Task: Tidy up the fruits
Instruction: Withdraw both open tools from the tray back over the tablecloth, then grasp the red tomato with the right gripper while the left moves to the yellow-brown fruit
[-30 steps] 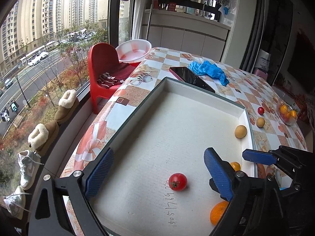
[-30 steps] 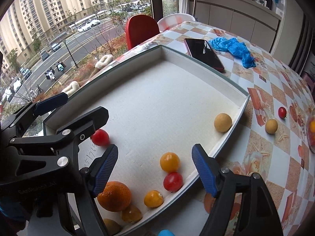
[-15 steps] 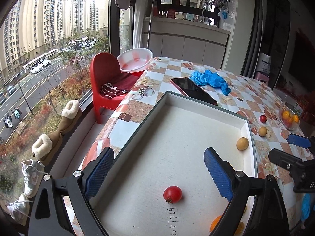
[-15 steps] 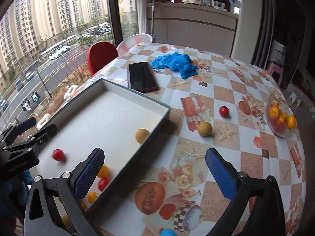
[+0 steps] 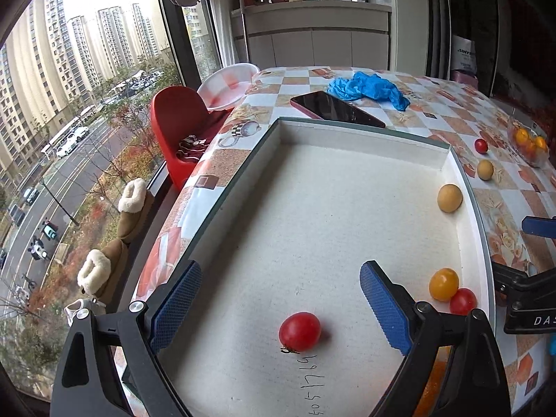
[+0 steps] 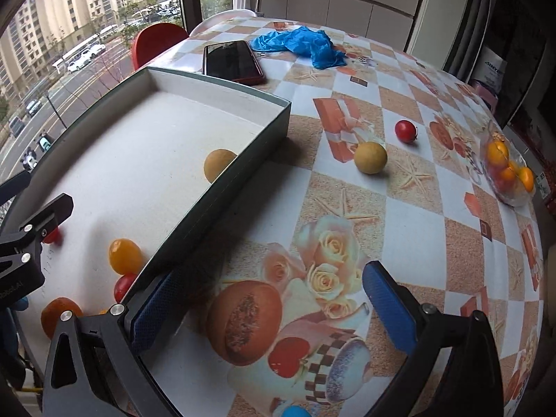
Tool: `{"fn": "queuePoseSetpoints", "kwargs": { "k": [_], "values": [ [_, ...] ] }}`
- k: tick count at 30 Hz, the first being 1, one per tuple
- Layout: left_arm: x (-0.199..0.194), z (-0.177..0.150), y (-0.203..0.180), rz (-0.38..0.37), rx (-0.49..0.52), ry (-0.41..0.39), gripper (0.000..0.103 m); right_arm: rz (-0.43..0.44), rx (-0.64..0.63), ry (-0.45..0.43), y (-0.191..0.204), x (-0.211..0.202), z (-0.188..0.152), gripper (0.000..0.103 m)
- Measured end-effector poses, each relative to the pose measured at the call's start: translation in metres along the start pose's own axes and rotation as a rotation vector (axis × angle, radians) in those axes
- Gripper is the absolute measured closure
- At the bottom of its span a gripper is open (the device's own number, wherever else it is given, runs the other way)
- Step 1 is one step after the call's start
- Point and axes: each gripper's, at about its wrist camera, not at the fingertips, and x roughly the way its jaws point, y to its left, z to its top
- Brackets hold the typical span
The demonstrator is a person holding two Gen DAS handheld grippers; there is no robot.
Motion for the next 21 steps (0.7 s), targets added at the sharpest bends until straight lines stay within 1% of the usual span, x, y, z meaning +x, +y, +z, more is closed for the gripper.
{"fn": "queuePoseSetpoints", "kwargs": {
  "k": [3, 6, 8, 10, 11, 13, 14, 16, 18, 19, 21],
  "values": [
    [-0.001, -0.003, 0.002, 0.028, -0.002, 0.002, 0.009, 0.034, -0.009, -0.006, 0.005, 0.000, 0.003, 0.000],
    [-0.003, -0.005, 0.005, 0.034, -0.007, -0.002, 0.009, 0.062, -0.019, -0.029, -0.001, -0.005, 0.006, 0.000],
    [-0.006, -0.004, 0.005, 0.035, -0.013, -0.010, 0.009, 0.065, 0.004, -0.054, -0.016, -0.011, 0.013, 0.000],
    [-0.011, -0.001, 0.002, 0.039, -0.014, -0.022, 0.010, 0.062, 0.058, -0.072, -0.042, -0.016, 0.021, 0.000],
    [-0.014, 0.001, 0.000, 0.030, -0.014, -0.031, 0.010, 0.054, 0.093, -0.073, -0.056, -0.016, 0.025, 0.000],
    [-0.020, 0.008, -0.006, -0.008, -0.020, -0.043, 0.010, 0.021, 0.187, -0.068, -0.090, -0.013, 0.031, 0.000],
    [-0.023, 0.012, -0.010, -0.041, -0.025, -0.045, 0.010, 0.009, 0.239, -0.064, -0.105, -0.011, 0.033, 0.000],
    [-0.028, 0.020, -0.021, -0.136, -0.038, -0.033, 0.010, 0.009, 0.324, -0.062, -0.131, -0.007, 0.034, 0.000],
    [-0.032, 0.026, -0.038, -0.232, -0.036, -0.009, 0.010, -0.006, 0.359, -0.059, -0.146, 0.000, 0.038, 0.000],
    [-0.033, 0.029, -0.048, -0.266, -0.026, 0.001, 0.010, -0.014, 0.365, -0.056, -0.150, 0.004, 0.040, 0.000],
    [-0.036, 0.033, -0.068, -0.305, 0.000, 0.016, 0.010, -0.021, 0.370, -0.057, -0.155, 0.013, 0.047, 0.001]
  ]
}}
